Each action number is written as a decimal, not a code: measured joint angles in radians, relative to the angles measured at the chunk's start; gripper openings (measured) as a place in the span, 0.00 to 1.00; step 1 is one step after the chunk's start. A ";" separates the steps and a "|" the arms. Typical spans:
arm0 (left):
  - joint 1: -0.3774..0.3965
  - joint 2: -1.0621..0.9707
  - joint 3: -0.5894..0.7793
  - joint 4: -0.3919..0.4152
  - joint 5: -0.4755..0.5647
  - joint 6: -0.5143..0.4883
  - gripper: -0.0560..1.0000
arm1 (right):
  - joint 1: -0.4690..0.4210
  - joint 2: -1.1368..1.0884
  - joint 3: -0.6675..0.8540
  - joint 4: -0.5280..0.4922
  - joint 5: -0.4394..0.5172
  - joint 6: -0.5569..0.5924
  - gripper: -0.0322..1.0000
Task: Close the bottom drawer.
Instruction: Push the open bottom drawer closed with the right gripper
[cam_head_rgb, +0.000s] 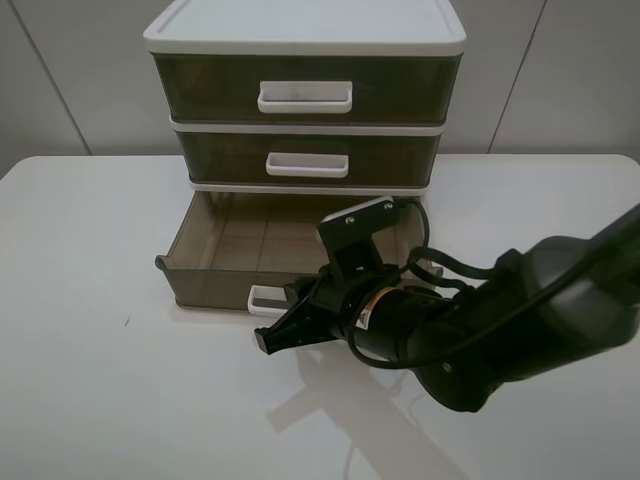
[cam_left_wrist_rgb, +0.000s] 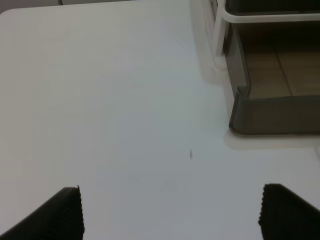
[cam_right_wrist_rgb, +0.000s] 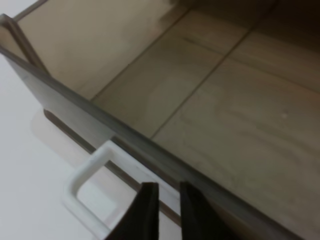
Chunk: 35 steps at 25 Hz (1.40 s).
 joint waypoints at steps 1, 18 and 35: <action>0.000 0.000 0.000 0.000 0.000 0.000 0.73 | 0.000 0.006 0.000 0.002 -0.008 0.000 0.05; 0.000 0.000 0.000 0.000 0.000 0.000 0.73 | -0.023 0.089 -0.086 0.121 -0.095 0.000 0.05; 0.000 0.000 0.000 0.000 0.000 0.000 0.73 | -0.023 0.192 -0.177 0.304 -0.211 0.000 0.05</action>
